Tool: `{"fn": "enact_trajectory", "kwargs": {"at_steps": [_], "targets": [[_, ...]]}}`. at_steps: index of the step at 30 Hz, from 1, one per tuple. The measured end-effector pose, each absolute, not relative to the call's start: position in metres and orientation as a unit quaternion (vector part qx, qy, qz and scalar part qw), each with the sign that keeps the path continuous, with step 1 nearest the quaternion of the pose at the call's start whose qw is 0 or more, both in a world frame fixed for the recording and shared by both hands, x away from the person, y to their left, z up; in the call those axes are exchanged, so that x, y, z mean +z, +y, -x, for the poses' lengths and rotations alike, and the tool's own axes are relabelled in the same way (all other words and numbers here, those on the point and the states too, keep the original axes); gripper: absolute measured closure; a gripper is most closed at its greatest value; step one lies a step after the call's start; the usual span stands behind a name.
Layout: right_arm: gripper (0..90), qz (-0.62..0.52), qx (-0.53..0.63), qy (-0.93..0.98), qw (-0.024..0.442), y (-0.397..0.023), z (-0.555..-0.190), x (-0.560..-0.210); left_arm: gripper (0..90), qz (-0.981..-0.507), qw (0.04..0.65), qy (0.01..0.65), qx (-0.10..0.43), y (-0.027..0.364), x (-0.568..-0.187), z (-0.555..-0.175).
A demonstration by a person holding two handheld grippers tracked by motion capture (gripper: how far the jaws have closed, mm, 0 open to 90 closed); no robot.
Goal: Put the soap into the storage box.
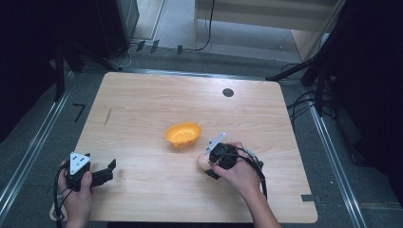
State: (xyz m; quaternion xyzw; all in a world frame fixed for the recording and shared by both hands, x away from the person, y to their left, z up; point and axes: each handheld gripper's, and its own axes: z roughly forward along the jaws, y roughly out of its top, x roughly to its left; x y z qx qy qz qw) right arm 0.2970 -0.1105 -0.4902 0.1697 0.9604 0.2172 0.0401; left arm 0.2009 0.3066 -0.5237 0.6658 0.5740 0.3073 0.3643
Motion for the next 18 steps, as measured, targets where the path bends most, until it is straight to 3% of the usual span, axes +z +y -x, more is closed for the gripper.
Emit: {"fn": "enact_trajectory", "kwargs": {"at_steps": [18], "targets": [[32.1, -0.094, 0.214, 0.971, 0.041, -0.103, -0.31, -0.473, 6.8, -0.666, 0.364, 0.574, 0.308, 0.306, -0.524, -0.201]]}}
